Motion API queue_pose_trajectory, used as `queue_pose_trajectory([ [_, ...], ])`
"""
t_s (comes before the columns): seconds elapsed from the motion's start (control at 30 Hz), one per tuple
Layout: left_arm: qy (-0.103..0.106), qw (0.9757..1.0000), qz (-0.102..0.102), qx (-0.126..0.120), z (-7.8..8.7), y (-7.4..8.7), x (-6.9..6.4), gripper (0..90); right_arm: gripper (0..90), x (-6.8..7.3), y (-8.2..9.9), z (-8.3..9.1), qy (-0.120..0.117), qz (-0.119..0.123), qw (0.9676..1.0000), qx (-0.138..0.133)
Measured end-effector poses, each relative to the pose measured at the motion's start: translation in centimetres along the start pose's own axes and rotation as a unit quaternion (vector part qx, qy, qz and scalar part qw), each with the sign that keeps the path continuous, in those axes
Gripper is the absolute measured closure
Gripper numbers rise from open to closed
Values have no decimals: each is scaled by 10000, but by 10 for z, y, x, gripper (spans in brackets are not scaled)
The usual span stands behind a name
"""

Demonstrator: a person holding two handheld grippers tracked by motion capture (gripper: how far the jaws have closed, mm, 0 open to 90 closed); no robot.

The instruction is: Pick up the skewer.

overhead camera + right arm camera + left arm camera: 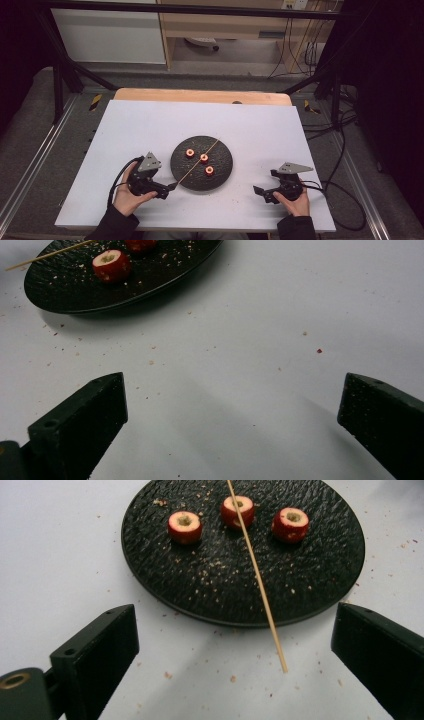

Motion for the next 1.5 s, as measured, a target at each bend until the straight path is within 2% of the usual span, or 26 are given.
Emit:
queue_pose_trajectory([
  [0.2,27,9999,68,96,-9,-7,-3,64,5,0,0,0,-1,-8,10000,3],
  [0.63,-47,9991,33,424,-32,-22,-10,133,5,0,0,0,-25,-8,10000,5],
  [0.97,-46,9983,47,576,-45,-28,-11,285,6,1,0,0,-34,-5,10000,13],
  [1.1,-19,9980,90,633,-50,-30,-12,397,6,1,0,0,-42,-7,10000,5],
  [1.13,53,9975,136,694,-52,-30,-13,407,6,1,0,0,-45,-5,10000,7],
  [1.5,106,9948,156,996,-60,-28,-14,592,6,1,0,0,-47,-7,10000,8],
])
Point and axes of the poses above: each handheld gripper's, and its own axes: z roughly backward along the jaws, y roughly out of its underside, x roughly to its left, the point moved 7 cm from there along -z, roughly forward along the jaws, and after that the axes turned 1 degree about -z, right-handed, at the moved point
